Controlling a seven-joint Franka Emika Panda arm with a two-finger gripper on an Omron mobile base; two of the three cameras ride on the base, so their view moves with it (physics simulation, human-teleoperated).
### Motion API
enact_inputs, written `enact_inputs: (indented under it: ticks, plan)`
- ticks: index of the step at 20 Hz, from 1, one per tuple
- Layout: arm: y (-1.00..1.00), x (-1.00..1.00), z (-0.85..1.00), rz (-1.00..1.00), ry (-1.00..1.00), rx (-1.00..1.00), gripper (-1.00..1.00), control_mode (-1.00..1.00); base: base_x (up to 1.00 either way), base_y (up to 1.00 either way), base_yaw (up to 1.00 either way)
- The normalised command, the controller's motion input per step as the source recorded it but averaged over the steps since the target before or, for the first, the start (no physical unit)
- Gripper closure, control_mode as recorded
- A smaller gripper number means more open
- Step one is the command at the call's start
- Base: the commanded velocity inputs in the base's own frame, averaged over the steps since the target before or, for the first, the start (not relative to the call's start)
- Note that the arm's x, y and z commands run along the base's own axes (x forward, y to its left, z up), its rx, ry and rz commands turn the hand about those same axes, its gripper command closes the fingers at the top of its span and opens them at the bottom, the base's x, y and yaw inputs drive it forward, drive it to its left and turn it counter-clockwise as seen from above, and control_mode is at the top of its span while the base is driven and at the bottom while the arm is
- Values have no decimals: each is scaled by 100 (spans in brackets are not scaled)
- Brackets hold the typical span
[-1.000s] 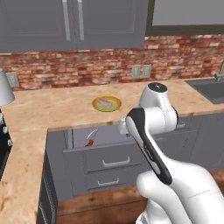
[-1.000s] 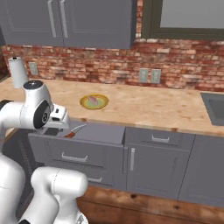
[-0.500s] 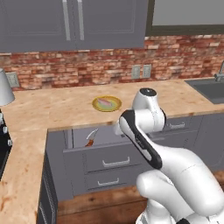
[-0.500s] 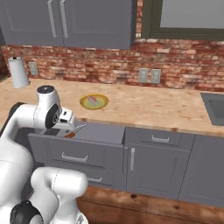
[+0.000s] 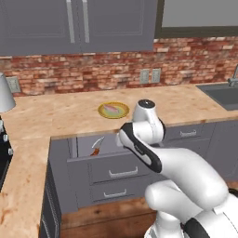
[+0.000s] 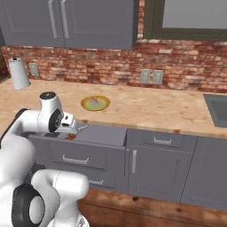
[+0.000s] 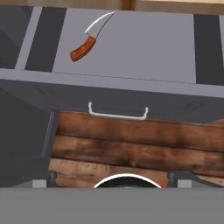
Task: Pick up the knife from the drawer and place it on the cutting board. Then place the meat from the plate to the cutting board.
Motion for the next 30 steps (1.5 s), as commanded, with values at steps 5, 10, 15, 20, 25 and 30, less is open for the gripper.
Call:
enact_inputs:
  ticks: [5,10,15,20,25,30]
  plan:
    - [8,28,-25,0,1,0,-100,-100,0,0,0]
    - [6,28,-17,0,1,0,-100,-100,0,0,0]
    - [3,10,-8,0,0,0,-100,-100,0,0,0]
    - [1,20,-15,0,3,0,-100,-100,0,0,0]
    - [3,14,-25,0,1,0,-100,-100,0,0,0]
    - [3,17,-29,0,0,0,-100,-100,0,0,0]
